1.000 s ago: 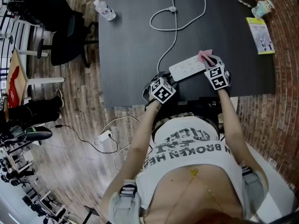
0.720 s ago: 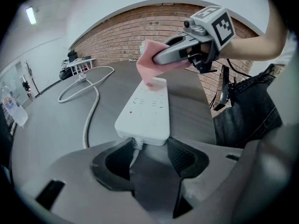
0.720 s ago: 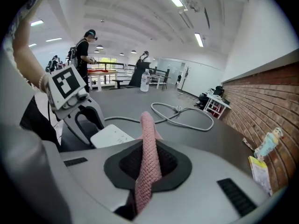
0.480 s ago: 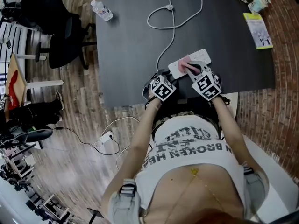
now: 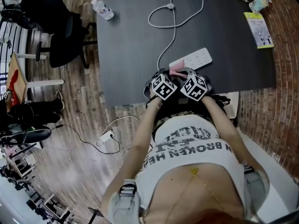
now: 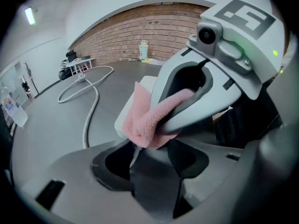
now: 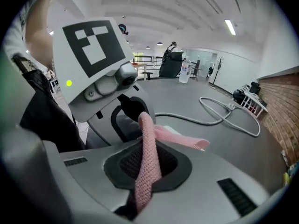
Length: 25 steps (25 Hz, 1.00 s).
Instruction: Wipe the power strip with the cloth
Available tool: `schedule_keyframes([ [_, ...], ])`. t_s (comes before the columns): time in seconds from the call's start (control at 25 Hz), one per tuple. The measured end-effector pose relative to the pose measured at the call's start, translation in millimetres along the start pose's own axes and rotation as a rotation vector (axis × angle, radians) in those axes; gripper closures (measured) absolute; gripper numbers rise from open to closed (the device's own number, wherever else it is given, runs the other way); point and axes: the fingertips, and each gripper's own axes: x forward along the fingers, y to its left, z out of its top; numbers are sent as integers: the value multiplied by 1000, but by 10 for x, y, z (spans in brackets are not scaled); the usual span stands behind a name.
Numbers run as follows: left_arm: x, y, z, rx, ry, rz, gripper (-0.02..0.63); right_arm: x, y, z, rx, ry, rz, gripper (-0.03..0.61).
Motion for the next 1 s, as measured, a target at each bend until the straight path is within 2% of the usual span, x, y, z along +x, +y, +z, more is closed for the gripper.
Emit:
schedule_keyframes([
  [0.44,-18,-2,-10,3,2,-1,388,28,44,2,-71,13,-49,561],
  [1.0,-31,10,-27,6,6,-6,388,7,-26,-26,-52,31,-43,561],
])
